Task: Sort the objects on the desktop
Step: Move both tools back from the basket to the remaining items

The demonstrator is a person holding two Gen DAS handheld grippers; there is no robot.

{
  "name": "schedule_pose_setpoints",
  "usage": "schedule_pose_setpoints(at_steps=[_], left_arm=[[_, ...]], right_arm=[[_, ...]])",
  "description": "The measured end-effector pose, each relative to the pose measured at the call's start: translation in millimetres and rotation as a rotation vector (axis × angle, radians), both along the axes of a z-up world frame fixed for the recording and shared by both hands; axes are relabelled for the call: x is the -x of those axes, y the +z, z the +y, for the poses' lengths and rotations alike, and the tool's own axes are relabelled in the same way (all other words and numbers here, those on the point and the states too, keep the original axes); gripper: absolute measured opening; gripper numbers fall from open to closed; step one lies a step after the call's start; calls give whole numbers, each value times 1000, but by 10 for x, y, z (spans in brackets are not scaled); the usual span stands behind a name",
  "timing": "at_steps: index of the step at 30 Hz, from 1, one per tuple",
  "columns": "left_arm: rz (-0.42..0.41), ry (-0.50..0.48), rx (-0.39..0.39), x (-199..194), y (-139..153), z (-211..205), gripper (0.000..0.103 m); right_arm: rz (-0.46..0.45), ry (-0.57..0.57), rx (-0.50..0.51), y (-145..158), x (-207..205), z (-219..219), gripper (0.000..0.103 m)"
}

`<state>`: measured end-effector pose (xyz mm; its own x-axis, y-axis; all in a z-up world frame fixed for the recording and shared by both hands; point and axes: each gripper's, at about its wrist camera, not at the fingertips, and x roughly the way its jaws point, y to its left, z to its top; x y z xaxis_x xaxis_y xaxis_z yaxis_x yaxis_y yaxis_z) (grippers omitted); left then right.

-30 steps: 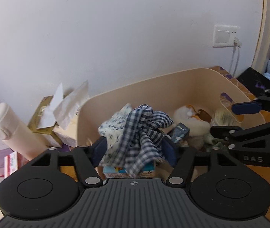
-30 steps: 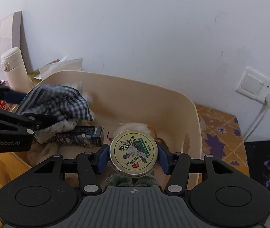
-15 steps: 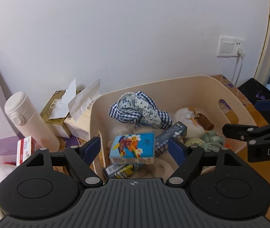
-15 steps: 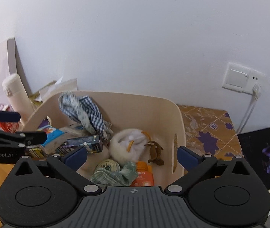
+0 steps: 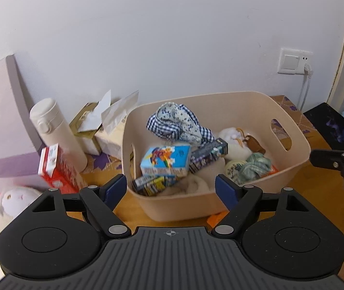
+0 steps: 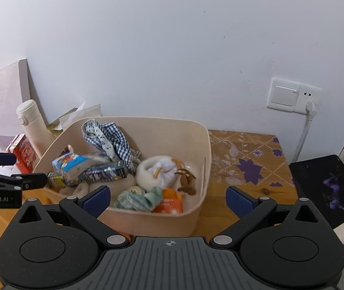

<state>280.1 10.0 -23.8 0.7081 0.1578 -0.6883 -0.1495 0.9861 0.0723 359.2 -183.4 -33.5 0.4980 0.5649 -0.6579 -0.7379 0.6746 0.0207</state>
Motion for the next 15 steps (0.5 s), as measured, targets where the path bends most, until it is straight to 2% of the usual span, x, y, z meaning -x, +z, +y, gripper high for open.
schedule_pose_setpoints(at_steps=[4,15], left_arm=[[6,31,21,139,3,-71,82],[4,70,13,473,15,-328,82]], right_arm=[[1,7,8,25,44,-241,103],[11,34,50,-37,194,-763,103]])
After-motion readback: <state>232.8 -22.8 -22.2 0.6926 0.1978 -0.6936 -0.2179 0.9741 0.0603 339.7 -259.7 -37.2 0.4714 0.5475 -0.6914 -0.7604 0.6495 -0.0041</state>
